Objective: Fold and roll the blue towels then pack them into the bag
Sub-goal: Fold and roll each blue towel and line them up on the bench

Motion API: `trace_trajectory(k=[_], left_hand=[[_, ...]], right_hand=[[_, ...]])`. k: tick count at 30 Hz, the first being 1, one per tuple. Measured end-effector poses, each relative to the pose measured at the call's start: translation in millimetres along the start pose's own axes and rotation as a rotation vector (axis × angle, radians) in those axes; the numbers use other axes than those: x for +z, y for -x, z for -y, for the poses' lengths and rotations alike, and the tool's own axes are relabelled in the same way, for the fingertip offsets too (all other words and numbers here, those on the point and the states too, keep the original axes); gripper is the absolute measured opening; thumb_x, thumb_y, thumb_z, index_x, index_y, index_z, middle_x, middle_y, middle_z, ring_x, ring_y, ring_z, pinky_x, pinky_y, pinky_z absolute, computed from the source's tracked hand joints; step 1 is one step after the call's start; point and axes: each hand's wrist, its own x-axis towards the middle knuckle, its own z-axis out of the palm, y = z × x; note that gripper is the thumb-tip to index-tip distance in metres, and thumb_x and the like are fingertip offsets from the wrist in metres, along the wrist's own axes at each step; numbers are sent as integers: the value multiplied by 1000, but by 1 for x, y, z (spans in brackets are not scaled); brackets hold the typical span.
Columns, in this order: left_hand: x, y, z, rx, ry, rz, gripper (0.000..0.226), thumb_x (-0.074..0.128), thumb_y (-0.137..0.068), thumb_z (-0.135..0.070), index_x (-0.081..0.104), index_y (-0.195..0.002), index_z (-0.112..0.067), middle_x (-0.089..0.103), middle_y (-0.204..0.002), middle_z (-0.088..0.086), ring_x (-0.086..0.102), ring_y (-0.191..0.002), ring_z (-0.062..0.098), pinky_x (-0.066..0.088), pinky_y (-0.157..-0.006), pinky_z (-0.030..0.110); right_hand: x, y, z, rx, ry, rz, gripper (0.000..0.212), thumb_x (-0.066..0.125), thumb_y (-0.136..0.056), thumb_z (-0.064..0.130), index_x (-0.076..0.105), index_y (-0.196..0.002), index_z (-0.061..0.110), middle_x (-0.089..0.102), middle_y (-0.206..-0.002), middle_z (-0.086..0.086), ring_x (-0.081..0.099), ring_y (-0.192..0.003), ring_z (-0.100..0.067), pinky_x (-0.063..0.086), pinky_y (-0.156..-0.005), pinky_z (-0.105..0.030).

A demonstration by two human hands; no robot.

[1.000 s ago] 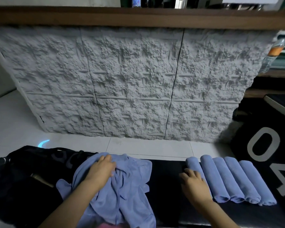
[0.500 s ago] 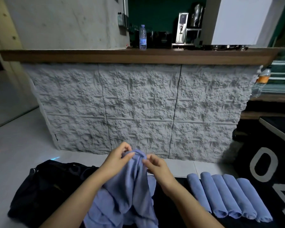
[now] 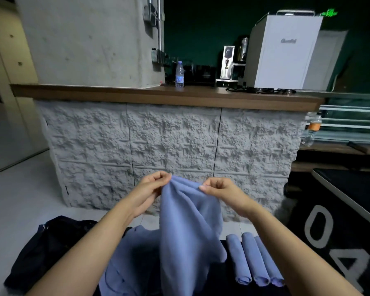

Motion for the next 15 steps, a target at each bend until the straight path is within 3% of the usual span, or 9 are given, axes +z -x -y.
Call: trace_trajectory(k=[5,10,12,15], left_hand=[[8,2,-30,4,64,-49,7,62,-80,-12,68,-77,-9,67,-81,7,61,-80,16,45,-81,28],[16,5,-46,116,-281,-387,6,67,-83,-8,71,-78,-7,70,-68,-1,62,-65,6,49,-62,16],[32,9,-47,139,-416,-362,6,69,-82,-11,72,-77,-11,70,-67,-5,60,-62,2,47,-58,11],[64,15,-42,116,-506,-172,11,67,-84,-14,72,-75,-17,68,-62,-10,58,-57,-4,44,-56,9]], right_hand=[[-26,24,-2,24,34,57,35,65,-83,41,61,-87,6,53,-79,-5,47,-76,-14,38,-72,-21],[-40,38,10,-9,67,-6,27,63,-87,37,62,-83,11,53,-77,0,46,-76,-12,34,-74,-25],[-29,35,24,-77,49,-16,19,63,-91,27,65,-84,10,57,-75,3,49,-75,-8,36,-73,-23],[-1,22,47,-171,86,-29,11,61,-92,15,69,-84,15,65,-79,4,55,-76,-5,41,-74,-21]])
